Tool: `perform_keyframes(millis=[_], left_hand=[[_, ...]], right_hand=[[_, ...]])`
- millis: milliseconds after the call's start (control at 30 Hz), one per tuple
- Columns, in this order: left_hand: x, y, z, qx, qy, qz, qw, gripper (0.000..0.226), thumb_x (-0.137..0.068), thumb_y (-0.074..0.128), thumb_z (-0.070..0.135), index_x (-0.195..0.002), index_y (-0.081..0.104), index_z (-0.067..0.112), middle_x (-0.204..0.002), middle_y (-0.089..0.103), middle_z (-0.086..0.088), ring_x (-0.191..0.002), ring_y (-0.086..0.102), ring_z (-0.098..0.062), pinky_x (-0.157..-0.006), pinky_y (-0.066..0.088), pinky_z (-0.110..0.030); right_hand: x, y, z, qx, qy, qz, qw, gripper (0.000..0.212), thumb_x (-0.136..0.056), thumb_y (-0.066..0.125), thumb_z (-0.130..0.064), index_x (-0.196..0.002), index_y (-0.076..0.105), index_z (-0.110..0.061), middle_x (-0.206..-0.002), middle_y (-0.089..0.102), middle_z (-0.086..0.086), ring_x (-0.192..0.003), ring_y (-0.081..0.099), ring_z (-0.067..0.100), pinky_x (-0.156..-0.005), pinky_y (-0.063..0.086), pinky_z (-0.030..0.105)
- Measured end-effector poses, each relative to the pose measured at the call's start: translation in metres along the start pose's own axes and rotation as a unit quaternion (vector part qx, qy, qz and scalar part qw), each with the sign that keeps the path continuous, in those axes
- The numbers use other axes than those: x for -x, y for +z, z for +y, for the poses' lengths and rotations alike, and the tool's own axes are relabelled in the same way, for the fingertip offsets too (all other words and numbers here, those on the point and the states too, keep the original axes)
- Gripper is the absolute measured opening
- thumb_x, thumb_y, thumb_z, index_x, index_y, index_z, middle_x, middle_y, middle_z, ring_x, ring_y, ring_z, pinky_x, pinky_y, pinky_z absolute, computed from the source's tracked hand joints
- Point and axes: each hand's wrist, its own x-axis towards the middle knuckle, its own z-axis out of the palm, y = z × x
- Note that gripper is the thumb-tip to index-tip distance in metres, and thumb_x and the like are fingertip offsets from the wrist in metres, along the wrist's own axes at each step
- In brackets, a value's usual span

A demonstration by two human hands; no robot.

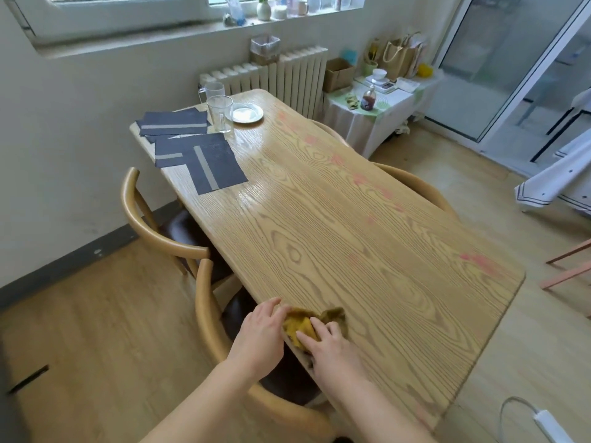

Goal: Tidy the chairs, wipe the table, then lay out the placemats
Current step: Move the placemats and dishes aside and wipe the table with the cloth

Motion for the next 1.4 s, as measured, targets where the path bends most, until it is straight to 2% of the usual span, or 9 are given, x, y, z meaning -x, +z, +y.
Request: perform_keyframes(millis=[133, 233, 367, 500, 733, 900, 1200, 1300, 1400], left_hand=[[0.0, 0.008, 0.02, -0.006, -0.035, -0.002, 0.999, 0.055, -0.097, 0.041, 0.013, -0.147, 0.027, 0.029, -0.157, 0.019, 0.002, -0.145, 0.014, -0.016, -0.118, 0.015, -0.031], [-0.005, 0.018, 0.035, -0.013, -0.053, -0.007, 0.998, 0.057, -0.096, 0.04, 0.01, -0.148, 0.025, 0.028, -0.157, 0.018, 0.001, -0.146, 0.013, -0.016, -0.118, 0.014, -0.031], [-0.01, 0.028, 0.052, -0.012, -0.082, -0.009, 0.997, 0.057, -0.096, 0.04, 0.009, -0.148, 0.025, 0.026, -0.158, 0.017, 0.0, -0.146, 0.011, -0.017, -0.118, 0.013, -0.032], [-0.013, 0.042, 0.063, -0.004, -0.103, -0.015, 0.995, 0.056, -0.096, 0.04, 0.011, -0.148, 0.024, 0.026, -0.158, 0.017, -0.001, -0.146, 0.011, -0.017, -0.119, 0.013, -0.033], [-0.011, 0.068, 0.084, 0.017, -0.109, 0.029, 0.994, 0.054, -0.097, 0.043, 0.019, -0.148, 0.026, 0.025, -0.156, 0.02, 0.003, -0.145, 0.015, -0.014, -0.12, 0.014, -0.033], [-0.008, 0.077, 0.091, 0.031, -0.107, 0.075, 0.991, 0.055, -0.095, 0.046, 0.014, -0.146, 0.029, 0.027, -0.155, 0.023, 0.004, -0.143, 0.019, -0.013, -0.119, 0.019, -0.033], [0.002, 0.094, 0.101, 0.022, -0.147, 0.031, 0.988, 0.06, -0.094, 0.043, 0.011, -0.148, 0.024, 0.027, -0.157, 0.015, 0.0, -0.146, 0.012, -0.018, -0.12, 0.014, -0.037], [0.005, 0.102, 0.107, 0.009, -0.144, 0.019, 0.989, 0.061, -0.093, 0.045, 0.013, -0.148, 0.022, 0.028, -0.158, 0.013, 0.0, -0.145, 0.012, -0.018, -0.12, 0.014, -0.038], [0.008, 0.107, 0.109, 0.006, -0.143, 0.028, 0.989, 0.061, -0.094, 0.046, 0.015, -0.149, 0.022, 0.028, -0.157, 0.015, 0.0, -0.145, 0.013, -0.018, -0.12, 0.014, -0.036]], right_hand=[[0.0, -0.003, 0.032, 0.013, -0.033, -0.003, 0.999, 0.061, -0.097, 0.042, -0.008, -0.148, 0.026, -0.036, -0.16, 0.012, 0.002, -0.137, 0.023, 0.027, -0.101, 0.043, 0.038], [-0.006, -0.009, 0.071, 0.002, -0.004, 0.017, 1.0, 0.063, -0.097, 0.042, -0.005, -0.149, 0.026, -0.036, -0.161, 0.012, 0.001, -0.139, 0.021, 0.026, -0.105, 0.041, 0.038], [-0.019, -0.018, 0.133, -0.006, 0.048, 0.022, 0.999, 0.065, -0.095, 0.039, -0.001, -0.148, 0.029, -0.038, -0.16, 0.014, -0.002, -0.135, 0.023, 0.025, -0.097, 0.047, 0.035], [-0.024, -0.021, 0.144, -0.012, 0.06, 0.024, 0.998, 0.06, -0.096, 0.035, -0.005, -0.147, 0.031, -0.036, -0.159, 0.016, 0.001, -0.134, 0.023, 0.029, -0.099, 0.045, 0.037], [0.023, 0.001, 0.101, -0.01, -0.142, 0.014, 0.99, 0.056, -0.096, 0.044, -0.008, -0.146, 0.034, -0.032, -0.16, 0.017, 0.006, -0.132, 0.029, 0.03, -0.104, 0.041, 0.041], [0.023, 0.001, 0.121, -0.004, -0.177, 0.031, 0.984, 0.053, -0.097, 0.043, -0.011, -0.145, 0.037, -0.032, -0.159, 0.022, 0.004, -0.133, 0.031, 0.029, -0.104, 0.04, 0.042], [0.013, -0.004, 0.196, -0.049, 0.019, 0.074, 0.996, 0.064, -0.093, 0.039, -0.001, -0.143, 0.038, -0.041, -0.158, 0.022, -0.009, -0.131, 0.027, 0.017, -0.096, 0.045, 0.028], [0.024, -0.001, 0.179, -0.076, 0.024, 0.084, 0.993, 0.058, -0.095, 0.041, -0.006, -0.142, 0.042, -0.04, -0.158, 0.023, -0.008, -0.13, 0.027, 0.018, -0.1, 0.043, 0.031], [0.047, 0.014, 0.161, -0.081, -0.051, 0.093, 0.991, 0.057, -0.093, 0.049, -0.008, -0.14, 0.044, -0.04, -0.156, 0.027, -0.01, -0.126, 0.033, 0.016, -0.102, 0.043, 0.03]])
